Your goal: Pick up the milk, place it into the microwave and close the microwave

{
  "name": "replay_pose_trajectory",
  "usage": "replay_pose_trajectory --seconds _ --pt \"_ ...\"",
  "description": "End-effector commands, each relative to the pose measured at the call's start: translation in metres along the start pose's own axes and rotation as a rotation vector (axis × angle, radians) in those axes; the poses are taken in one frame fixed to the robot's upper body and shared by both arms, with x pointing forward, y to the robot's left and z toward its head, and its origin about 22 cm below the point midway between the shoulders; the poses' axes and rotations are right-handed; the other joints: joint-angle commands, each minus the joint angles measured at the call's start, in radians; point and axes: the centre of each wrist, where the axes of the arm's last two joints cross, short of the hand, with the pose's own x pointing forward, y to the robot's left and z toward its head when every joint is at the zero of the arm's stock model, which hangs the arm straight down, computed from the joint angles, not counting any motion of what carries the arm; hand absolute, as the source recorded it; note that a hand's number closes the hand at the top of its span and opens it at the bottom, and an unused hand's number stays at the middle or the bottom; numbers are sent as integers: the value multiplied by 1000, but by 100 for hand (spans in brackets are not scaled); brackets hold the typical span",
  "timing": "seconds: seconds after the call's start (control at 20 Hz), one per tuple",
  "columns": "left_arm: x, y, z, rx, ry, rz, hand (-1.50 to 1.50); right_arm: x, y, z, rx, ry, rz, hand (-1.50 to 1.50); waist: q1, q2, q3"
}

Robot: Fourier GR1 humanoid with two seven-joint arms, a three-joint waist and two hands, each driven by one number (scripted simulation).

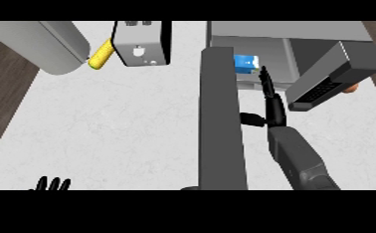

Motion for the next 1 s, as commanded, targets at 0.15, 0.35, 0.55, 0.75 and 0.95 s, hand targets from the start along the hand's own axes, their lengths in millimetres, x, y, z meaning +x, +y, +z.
replay_pose_trajectory --seconds 0.15,0.35,0.55,0.75,0.95 --pt "5 -13 2 -41 41 -7 -150 -13 -9 24 90 -18 -152 -150 -25 -12 -2" --pt "-14 -27 2 -79 75 -18 -150 -26 -28 54 99 -8 -106 -150 -33 -14 -2" --pt "-19 -21 -16 -80 94 0 -150 -33 -57 76 59 8 -84 -150 -52 -19 -4" --pt "-19 -28 -3 -173 124 34 -150 -38 -77 105 25 2 -101 -150 -59 -23 -4" --pt "-48 -36 -36 -300 163 -6 -150 -31 -102 93 -8 -15 -83 150 -61 -19 -4"
